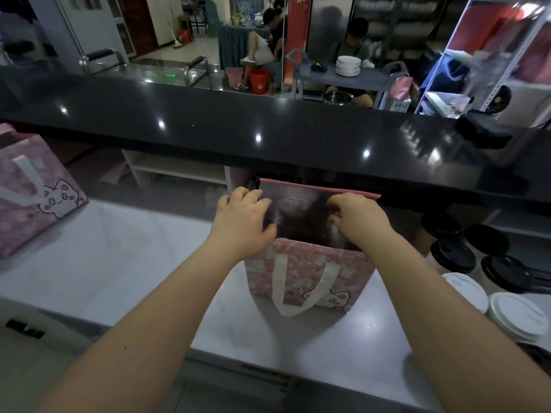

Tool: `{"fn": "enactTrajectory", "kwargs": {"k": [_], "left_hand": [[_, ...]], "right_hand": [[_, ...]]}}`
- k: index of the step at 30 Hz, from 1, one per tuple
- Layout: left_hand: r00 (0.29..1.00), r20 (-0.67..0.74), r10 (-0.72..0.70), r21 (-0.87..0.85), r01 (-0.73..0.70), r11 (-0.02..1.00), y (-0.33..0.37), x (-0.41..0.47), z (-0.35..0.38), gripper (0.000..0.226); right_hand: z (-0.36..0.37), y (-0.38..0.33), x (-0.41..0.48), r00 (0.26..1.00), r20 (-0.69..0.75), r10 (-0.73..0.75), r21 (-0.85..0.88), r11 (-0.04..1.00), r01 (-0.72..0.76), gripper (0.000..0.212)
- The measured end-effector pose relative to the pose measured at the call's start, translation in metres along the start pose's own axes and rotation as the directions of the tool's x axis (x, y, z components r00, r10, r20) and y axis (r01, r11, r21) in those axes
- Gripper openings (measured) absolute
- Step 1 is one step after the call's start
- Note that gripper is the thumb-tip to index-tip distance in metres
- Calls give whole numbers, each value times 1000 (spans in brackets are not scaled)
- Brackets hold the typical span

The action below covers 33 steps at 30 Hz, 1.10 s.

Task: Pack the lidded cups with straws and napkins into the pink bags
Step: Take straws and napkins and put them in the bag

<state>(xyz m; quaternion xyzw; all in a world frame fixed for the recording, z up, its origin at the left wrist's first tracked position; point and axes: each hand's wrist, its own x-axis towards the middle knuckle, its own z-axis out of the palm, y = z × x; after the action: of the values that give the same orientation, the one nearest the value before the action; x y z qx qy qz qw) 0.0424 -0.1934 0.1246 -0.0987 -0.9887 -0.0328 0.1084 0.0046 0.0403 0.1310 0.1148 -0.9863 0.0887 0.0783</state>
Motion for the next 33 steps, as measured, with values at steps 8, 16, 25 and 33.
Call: {"fn": "enactTrajectory", "kwargs": {"k": [8,16,25,33], "left_hand": [[987,-38,159,-43,-161,986,33,17,-11,45],[939,-41,342,-102,-345,933,96,34,-2,46],[826,-86,557,-238,-560,793,208,39,4,34],[701,72,709,-305,-661,685,305,1,36,35]], "right_hand": [[-15,-5,-24,998,66,-6,140,990,-3,33],[-38,26,-77,992,-118,39,39,999,-35,22],[-63,87,-164,917,-262,301,-120,933,-341,20],[-53,133,-252,811,-216,544,-138,805,-577,26]]}}
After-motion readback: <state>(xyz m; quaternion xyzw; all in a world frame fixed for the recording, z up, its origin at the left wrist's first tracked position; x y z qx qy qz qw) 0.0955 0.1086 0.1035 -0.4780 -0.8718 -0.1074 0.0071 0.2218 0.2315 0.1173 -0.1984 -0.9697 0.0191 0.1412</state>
